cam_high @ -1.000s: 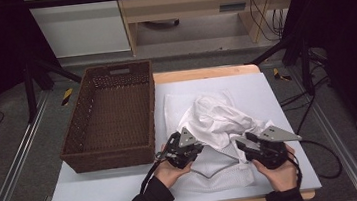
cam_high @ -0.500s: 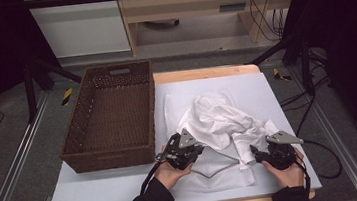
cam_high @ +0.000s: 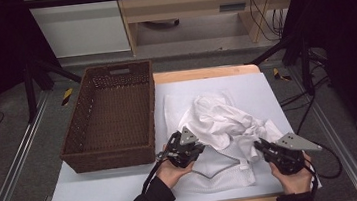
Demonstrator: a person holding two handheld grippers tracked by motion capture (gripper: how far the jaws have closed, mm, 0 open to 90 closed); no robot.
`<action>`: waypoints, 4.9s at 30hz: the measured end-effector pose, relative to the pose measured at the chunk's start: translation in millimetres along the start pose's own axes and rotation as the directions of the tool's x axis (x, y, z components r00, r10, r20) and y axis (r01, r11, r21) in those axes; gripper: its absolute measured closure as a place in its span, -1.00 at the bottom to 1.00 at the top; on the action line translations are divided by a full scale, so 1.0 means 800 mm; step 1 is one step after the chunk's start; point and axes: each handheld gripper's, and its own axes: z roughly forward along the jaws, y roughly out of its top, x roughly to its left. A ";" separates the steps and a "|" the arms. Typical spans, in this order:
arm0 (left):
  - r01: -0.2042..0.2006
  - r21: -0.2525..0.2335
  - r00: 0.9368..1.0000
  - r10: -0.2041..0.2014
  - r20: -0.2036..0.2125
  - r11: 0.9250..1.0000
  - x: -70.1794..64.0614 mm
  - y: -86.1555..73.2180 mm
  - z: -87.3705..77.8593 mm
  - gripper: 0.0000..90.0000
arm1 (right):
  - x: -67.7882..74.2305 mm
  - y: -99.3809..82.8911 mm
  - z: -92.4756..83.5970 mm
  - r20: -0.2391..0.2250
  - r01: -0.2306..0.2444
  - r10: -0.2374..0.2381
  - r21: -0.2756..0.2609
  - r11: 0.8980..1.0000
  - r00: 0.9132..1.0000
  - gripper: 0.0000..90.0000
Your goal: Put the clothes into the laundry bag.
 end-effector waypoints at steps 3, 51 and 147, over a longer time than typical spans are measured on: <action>0.027 0.001 1.000 -0.027 -0.001 1.000 0.000 0.004 0.002 0.97 | 0.026 0.006 -0.001 -0.097 0.044 -0.046 -0.030 0.999 0.994 0.80; 0.065 -0.077 0.998 -0.065 0.013 0.995 -0.003 0.001 -0.008 0.97 | -0.039 -0.017 0.085 0.135 -0.061 0.037 0.179 0.982 0.990 0.70; 0.085 -0.086 0.996 -0.085 0.003 0.993 0.001 0.002 -0.016 0.97 | -0.026 -0.013 0.023 0.112 -0.074 0.059 0.134 0.988 0.992 -0.27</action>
